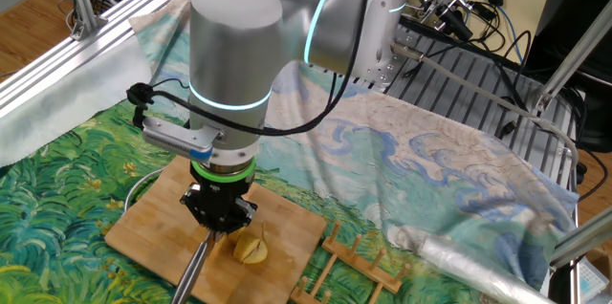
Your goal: Chop the potatoes
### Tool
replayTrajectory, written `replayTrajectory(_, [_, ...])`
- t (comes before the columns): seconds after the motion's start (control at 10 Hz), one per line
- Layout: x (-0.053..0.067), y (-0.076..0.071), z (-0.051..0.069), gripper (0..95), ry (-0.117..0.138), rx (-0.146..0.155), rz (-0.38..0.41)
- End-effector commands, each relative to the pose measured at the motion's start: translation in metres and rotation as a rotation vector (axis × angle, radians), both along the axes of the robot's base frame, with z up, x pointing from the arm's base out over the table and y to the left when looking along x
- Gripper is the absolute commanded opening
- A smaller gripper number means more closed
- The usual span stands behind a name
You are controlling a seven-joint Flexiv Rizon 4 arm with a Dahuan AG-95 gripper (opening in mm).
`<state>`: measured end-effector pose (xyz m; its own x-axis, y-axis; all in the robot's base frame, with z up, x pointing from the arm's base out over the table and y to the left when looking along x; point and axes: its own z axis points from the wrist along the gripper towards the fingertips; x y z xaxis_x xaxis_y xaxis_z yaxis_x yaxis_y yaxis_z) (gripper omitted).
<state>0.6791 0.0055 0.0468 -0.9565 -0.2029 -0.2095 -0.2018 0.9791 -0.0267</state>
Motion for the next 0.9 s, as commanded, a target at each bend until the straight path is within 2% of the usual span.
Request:
replayTrajectory(0.1, [-0.001, 0.003, 0.008, 0.0, -0.003, 0.001, -0.002])
replayTrajectory(0.4, [-0.004, 0.012, 0.022, 0.0, 0.001, 0.003, -0.018])
replayTrajectory(0.7, [-0.002, 0.037, 0.041, 0.0, 0.014, 0.014, -0.066])
replayTrajectory(0.9, [0.000, 0.053, 0.054, 0.0, 0.034, 0.018, -0.088])
